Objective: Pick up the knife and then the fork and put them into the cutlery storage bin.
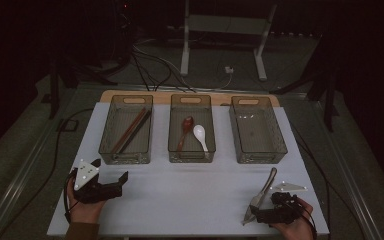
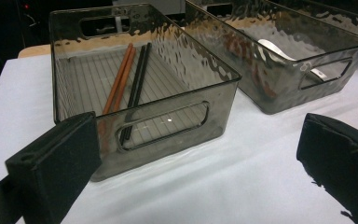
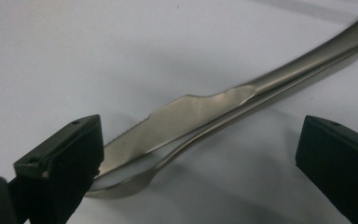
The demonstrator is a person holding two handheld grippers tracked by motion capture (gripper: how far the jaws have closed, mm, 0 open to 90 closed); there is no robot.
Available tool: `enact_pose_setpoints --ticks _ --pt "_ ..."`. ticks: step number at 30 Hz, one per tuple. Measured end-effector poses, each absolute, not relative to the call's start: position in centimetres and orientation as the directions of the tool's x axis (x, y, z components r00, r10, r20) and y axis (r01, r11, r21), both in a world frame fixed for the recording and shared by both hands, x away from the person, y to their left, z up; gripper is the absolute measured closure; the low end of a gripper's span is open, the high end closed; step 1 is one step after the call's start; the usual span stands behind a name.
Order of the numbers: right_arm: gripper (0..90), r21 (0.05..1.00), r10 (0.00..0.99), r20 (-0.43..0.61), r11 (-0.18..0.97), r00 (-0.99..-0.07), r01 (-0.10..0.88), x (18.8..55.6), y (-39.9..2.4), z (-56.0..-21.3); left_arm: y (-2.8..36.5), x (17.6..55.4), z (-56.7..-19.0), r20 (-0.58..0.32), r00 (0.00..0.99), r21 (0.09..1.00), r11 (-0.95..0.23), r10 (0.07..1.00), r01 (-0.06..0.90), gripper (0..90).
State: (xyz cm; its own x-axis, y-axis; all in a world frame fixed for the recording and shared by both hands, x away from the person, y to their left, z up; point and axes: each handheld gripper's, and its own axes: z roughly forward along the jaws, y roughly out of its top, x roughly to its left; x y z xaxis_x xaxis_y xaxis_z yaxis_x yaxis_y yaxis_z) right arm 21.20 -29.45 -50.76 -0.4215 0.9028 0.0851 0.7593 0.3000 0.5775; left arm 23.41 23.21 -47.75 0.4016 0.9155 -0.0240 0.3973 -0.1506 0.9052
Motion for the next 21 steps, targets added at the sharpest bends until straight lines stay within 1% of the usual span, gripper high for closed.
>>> enact_pose_setpoints --ticks 4,6,7,9,13,17,21 --pt "9.2 0.567 0.901 0.083 0.308 -0.426 0.764 20.93 -29.33 -50.78 23.18 23.41 -47.74 -0.023 0.403 0.905 -0.153 0.915 0.398 0.7" --pt "18.2 0.564 0.897 0.087 0.314 -0.433 0.764 20.78 -29.3 -50.77 23.19 23.41 -47.74 -0.023 0.401 0.905 -0.152 0.916 0.398 0.7" --pt "20.2 0.559 0.897 0.09 0.315 -0.434 0.767 20.72 -29.28 -50.79 23.19 23.41 -47.75 -0.024 0.4 0.905 -0.15 0.916 0.399 0.7" --pt "28.4 0.56 0.89 0.107 0.313 -0.442 0.767 20.66 -29.33 -50.78 23.17 23.41 -47.76 -0.023 0.401 0.904 -0.152 0.916 0.399 0.7" --pt "39.9 0.558 0.885 0.128 0.309 -0.447 0.771 20.67 -29.29 -50.69 23.12 23.43 -47.77 -0.023 0.402 0.904 -0.153 0.915 0.399 0.7" --pt "44.9 0.551 0.891 0.137 0.294 -0.432 0.781 20.75 -29.38 -50.62 23.17 23.43 -47.77 -0.025 0.401 0.904 -0.151 0.916 0.4 0.7" --pt "47.3 0.548 0.897 0.137 0.284 -0.42 0.787 20.8 -29.43 -50.56 23.11 23.44 -47.77 -0.023 0.402 0.904 -0.153 0.915 0.4 0.7"
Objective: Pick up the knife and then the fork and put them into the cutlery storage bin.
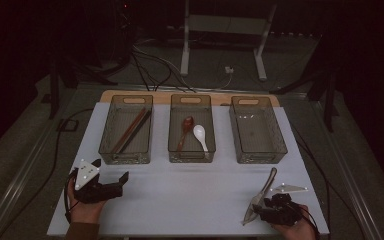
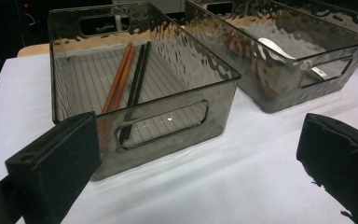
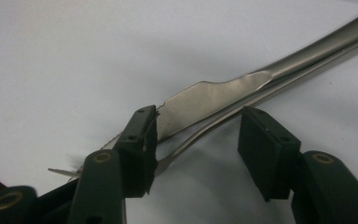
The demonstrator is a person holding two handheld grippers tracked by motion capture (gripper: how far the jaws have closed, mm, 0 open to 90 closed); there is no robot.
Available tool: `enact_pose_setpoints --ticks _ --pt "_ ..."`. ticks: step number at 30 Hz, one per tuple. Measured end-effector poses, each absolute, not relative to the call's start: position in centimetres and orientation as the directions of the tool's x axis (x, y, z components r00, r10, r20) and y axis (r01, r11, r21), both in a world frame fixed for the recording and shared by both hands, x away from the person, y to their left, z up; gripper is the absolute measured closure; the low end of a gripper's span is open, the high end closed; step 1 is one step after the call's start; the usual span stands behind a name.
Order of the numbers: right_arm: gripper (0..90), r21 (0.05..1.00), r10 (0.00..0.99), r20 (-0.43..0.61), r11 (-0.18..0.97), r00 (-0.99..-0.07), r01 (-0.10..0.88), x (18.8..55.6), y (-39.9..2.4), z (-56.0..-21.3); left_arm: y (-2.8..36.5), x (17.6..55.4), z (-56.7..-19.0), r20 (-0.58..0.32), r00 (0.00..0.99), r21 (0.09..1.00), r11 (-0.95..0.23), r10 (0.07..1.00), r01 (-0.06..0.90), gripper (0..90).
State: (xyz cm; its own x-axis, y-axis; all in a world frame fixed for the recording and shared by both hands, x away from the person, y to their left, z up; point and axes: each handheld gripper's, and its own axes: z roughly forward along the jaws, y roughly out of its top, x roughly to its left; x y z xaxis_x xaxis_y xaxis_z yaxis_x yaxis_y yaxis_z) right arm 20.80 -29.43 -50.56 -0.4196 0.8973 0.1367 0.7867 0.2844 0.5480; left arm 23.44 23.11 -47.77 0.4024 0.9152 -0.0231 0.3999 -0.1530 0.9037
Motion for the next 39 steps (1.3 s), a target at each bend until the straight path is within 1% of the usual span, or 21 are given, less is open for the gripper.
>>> enact_pose_setpoints --ticks 3,6,8,11,18,22,33,39 --pt "47.0 0.545 0.9 0.132 0.284 -0.415 0.789 20.8 -29.3 -50.6 23.1 23.4 -47.8 -0.023 0.403 0.904 -0.154 0.915 0.4 0.7" --pt "43.6 0.534 0.905 0.114 0.291 -0.41 0.794 20.9 -29.2 -50.7 23.1 23.4 -47.8 -0.023 0.403 0.903 -0.154 0.915 0.401 0.7" --pt "44.2 0.53 0.906 0.11 0.295 -0.409 0.795 21.0 -29.2 -50.6 23.1 23.4 -47.8 -0.024 0.403 0.904 -0.153 0.915 0.4 0.7" --pt "49.5 0.523 0.912 0.085 0.302 -0.401 0.797 21.0 -29.2 -50.5 23.1 23.4 -47.8 -0.023 0.404 0.904 -0.154 0.915 0.4 0.7" --pt "53.4 0.517 0.917 0.074 0.302 -0.393 0.801 21.1 -29.2 -50.5 23.1 23.4 -47.8 -0.022 0.404 0.903 -0.155 0.914 0.4 0.7" --pt "57.1 0.502 0.928 0.028 0.309 -0.372 0.808 21.1 -29.6 -50.4 23.1 23.5 -47.8 -0.024 0.404 0.903 -0.154 0.914 0.401 0.7" --pt "71.1 0.493 0.938 0.058 0.271 -0.341 0.827 21.6 -31.1 -50.2 23.1 23.4 -47.8 -0.023 0.405 0.903 -0.155 0.914 0.401 0.7" --pt "76.0 0.489 0.952 0.042 0.244 -0.302 0.837 21.9 -32.1 -50.2 23.1 23.4 -47.8 -0.022 0.405 0.903 -0.155 0.914 0.401 0.7"
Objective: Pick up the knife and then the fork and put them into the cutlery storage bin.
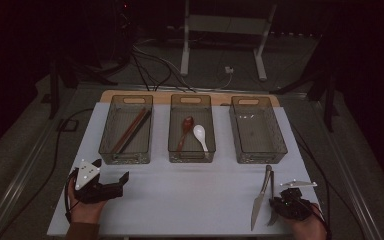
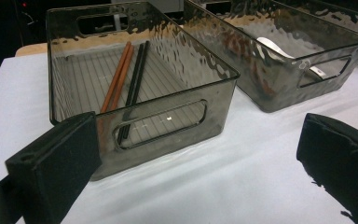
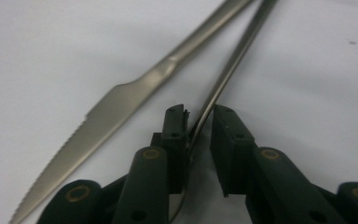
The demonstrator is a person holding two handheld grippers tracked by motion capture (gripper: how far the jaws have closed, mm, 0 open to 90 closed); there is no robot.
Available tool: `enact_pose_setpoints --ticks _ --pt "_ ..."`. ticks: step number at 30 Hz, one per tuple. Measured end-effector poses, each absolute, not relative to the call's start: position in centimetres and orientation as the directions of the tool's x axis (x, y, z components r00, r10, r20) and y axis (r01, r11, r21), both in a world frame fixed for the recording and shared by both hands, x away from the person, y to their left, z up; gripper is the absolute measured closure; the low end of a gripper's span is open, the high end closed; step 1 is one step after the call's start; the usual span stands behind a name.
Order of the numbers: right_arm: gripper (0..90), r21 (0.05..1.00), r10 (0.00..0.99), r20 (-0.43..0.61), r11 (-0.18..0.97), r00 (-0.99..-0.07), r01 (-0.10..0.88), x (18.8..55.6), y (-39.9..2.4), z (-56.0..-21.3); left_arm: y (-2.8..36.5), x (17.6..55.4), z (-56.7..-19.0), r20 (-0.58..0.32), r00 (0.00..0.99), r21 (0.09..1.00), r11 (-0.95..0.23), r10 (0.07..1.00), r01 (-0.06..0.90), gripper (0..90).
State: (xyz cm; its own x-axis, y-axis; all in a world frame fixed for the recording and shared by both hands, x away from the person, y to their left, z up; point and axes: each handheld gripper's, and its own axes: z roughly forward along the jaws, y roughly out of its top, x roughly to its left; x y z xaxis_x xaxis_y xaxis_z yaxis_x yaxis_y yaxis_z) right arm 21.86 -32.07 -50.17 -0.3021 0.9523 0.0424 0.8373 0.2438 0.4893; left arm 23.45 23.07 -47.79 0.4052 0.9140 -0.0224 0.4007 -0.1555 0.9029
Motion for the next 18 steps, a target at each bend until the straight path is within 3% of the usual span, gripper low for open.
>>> enact_pose_setpoints --ticks 18 --pt "78.8 0.5 0.966 0.034 0.206 -0.256 0.841 24.1 -33.0 -50.3 23.0 23.5 -47.8 -0.023 0.409 0.9 -0.159 0.912 0.405 0.7"
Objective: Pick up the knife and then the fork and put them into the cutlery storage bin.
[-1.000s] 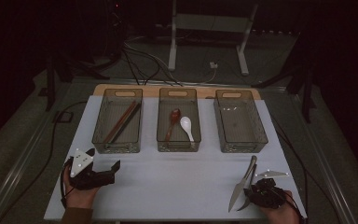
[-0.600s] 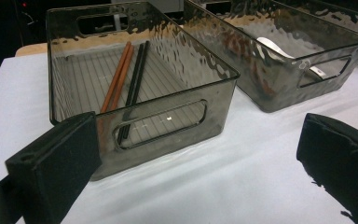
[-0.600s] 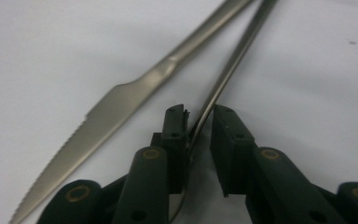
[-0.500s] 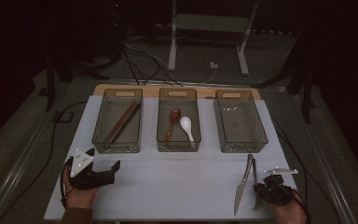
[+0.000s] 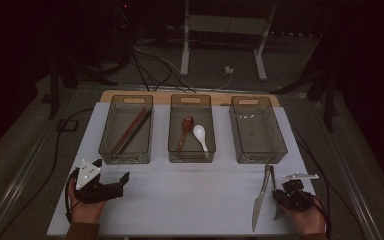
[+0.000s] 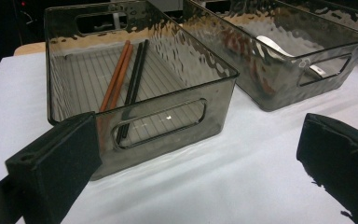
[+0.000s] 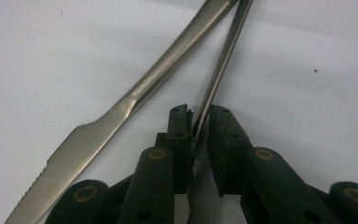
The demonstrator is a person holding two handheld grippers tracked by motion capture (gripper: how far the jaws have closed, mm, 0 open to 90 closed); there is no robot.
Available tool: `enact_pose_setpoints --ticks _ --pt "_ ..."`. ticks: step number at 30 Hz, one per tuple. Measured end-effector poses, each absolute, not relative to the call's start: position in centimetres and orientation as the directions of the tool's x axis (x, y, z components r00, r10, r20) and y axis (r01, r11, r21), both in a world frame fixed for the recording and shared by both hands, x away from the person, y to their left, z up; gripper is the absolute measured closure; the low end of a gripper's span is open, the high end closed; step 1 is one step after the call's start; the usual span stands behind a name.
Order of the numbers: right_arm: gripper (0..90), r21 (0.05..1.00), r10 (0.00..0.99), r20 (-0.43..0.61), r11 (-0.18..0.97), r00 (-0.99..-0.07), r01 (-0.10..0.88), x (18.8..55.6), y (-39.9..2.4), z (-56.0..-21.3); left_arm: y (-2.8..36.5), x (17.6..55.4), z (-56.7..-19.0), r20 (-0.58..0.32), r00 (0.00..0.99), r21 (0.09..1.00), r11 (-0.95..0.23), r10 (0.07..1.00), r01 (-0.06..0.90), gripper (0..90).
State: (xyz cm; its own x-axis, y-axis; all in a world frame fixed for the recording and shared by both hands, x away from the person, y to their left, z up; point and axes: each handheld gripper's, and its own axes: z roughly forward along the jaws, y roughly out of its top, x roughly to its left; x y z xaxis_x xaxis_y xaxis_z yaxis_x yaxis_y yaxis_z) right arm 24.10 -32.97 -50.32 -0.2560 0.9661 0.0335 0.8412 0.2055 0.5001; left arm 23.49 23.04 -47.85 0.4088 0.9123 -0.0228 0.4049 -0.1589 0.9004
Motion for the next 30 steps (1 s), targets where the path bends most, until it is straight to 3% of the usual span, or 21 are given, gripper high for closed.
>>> enact_pose_setpoints --ticks 11,30 --pt "87.3 0.508 0.979 0.036 0.154 -0.2 0.847 24.1 -33.7 -50.3 23.0 23.5 -47.8 -0.023 0.409 0.901 -0.158 0.912 0.404 0.7" --pt "87.9 0.568 0.983 0.032 0.13 -0.18 0.813 23.5 -34.4 -49.0 23.0 23.5 -47.9 -0.024 0.41 0.901 -0.159 0.912 0.405 0.7"
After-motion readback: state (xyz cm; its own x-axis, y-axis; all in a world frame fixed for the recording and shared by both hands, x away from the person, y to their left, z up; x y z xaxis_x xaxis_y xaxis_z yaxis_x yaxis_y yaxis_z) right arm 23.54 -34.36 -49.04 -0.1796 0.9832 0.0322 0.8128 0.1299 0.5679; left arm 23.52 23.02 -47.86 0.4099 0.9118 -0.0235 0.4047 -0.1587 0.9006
